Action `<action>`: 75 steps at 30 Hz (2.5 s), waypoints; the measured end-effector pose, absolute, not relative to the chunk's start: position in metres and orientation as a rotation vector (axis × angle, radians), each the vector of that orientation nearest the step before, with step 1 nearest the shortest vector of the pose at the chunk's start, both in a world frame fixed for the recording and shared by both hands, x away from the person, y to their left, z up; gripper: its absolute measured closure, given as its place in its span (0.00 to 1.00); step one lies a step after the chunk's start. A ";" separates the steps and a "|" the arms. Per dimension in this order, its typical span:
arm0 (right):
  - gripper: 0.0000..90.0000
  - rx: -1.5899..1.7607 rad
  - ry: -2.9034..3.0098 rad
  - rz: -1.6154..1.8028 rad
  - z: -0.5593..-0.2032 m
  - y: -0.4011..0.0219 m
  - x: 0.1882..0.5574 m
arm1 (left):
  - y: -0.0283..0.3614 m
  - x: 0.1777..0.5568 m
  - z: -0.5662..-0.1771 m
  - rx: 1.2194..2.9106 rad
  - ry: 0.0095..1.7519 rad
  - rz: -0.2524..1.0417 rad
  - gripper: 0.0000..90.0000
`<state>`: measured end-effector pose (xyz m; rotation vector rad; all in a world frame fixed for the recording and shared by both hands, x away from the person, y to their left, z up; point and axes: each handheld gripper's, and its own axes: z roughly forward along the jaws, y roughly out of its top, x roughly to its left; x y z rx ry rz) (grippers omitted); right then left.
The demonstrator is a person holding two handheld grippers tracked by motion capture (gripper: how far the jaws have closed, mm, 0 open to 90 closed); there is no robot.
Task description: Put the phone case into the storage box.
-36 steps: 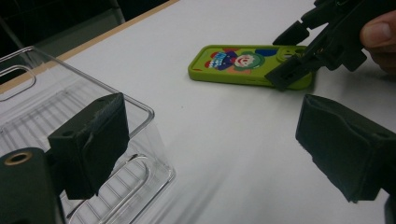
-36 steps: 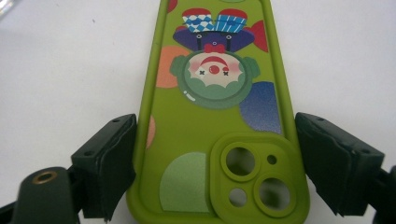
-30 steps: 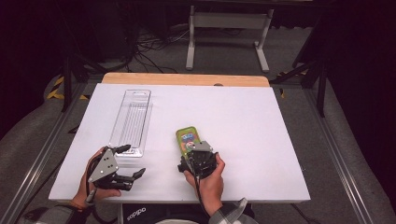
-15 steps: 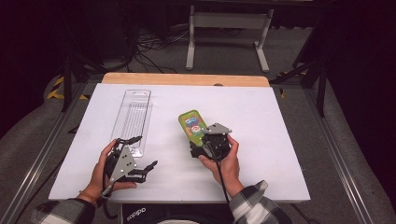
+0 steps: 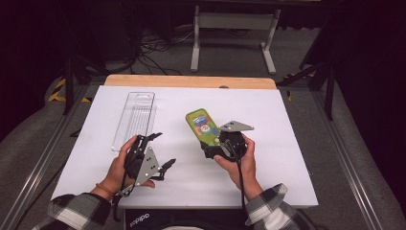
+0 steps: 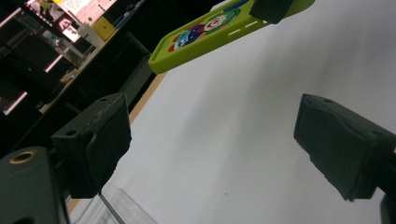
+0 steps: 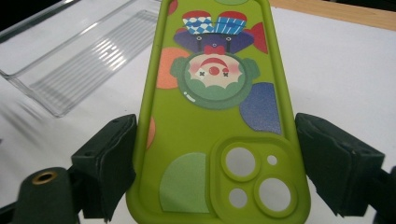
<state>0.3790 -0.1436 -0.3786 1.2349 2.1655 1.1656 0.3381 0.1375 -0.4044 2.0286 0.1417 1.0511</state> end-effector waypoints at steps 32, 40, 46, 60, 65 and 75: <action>0.18 1.118 2.408 1.247 -0.382 -0.107 0.358 | 0.118 0.315 -0.430 2.035 -0.139 1.464 0.28; 0.18 1.114 2.420 1.253 -0.383 -0.104 0.358 | 0.108 0.309 -0.433 2.049 -0.218 1.495 0.41; 0.18 1.110 2.432 1.250 -0.385 -0.102 0.358 | 0.101 0.307 -0.437 2.048 -0.278 1.537 0.53; 0.18 1.125 2.463 1.259 -0.388 -0.100 0.360 | 0.096 0.305 -0.444 2.068 -0.397 1.590 0.82; 0.18 1.134 2.471 1.273 -0.388 -0.102 0.361 | 0.094 0.303 -0.449 2.051 -0.427 1.613 0.86; 0.18 1.138 2.486 1.308 -0.387 -0.104 0.363 | 0.094 0.300 -0.445 2.061 -0.431 1.666 0.87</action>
